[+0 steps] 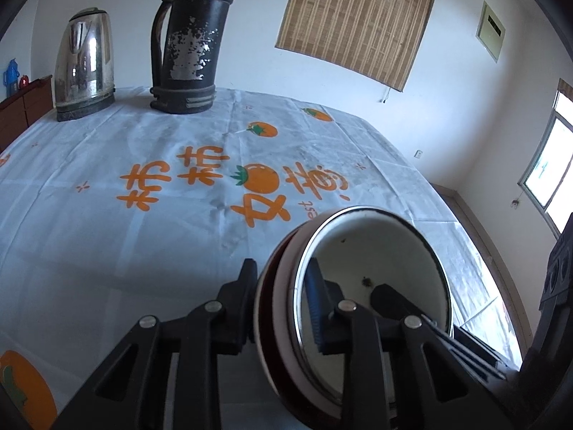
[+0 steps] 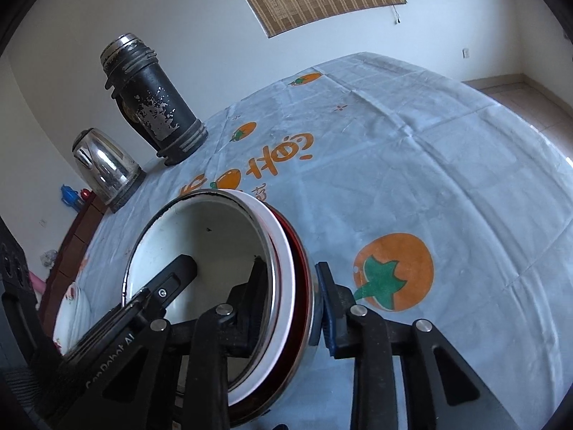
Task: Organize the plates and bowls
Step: 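Lift the bowl stack and carry it toward the floral plate stack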
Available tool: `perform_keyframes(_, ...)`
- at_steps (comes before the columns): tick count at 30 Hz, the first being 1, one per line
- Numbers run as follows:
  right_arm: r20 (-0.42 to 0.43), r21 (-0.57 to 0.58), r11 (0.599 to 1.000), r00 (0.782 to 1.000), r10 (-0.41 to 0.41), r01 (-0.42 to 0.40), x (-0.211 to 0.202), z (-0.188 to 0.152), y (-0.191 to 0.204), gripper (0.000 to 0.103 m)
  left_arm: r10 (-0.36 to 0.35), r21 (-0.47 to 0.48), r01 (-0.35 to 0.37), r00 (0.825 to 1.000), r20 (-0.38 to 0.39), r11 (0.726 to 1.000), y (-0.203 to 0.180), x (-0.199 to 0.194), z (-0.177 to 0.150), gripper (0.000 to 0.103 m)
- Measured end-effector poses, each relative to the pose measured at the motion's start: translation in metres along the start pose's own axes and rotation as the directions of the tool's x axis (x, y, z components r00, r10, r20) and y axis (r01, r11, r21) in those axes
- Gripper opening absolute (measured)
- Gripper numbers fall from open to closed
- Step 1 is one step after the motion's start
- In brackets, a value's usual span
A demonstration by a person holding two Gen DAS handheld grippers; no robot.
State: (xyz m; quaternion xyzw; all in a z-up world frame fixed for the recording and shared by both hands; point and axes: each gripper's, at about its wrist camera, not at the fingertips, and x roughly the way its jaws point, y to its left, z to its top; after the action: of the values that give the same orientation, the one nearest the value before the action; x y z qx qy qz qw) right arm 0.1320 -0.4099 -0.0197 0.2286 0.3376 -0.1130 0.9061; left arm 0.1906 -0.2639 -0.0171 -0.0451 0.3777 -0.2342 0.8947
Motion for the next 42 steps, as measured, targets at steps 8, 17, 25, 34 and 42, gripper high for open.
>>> perform_keyframes(8,-0.008,0.008,1.000,1.000,-0.002,0.002,-0.002,0.000,-0.003,0.028,0.023,-0.018,-0.023,1.000,-0.010,1.000,0.000,0.000,-0.002,0.026)
perform_keyframes(17,0.024,-0.019,0.999,0.999,0.040,-0.039,-0.015,-0.007,0.005,0.028,0.052,0.011,-0.052,0.998,0.026,0.999,0.000,-0.020,-0.005,0.026)
perform_keyframes(25,0.022,-0.047,0.998,0.999,0.031,-0.030,-0.021,-0.022,0.023,0.027,0.058,-0.008,-0.058,0.998,0.015,0.998,0.020,-0.032,-0.015,0.025)
perform_keyframes(34,0.034,-0.058,0.997,0.998,0.048,-0.046,-0.032,-0.040,0.048,0.027,0.076,-0.014,-0.076,0.996,0.040,0.997,0.039,-0.057,-0.021,0.025)
perform_keyframes(42,0.033,-0.048,0.997,0.997,0.065,-0.064,-0.038,-0.054,0.060,0.027,0.086,-0.008,-0.086,0.995,0.056,0.996,0.051,-0.071,-0.026,0.025)
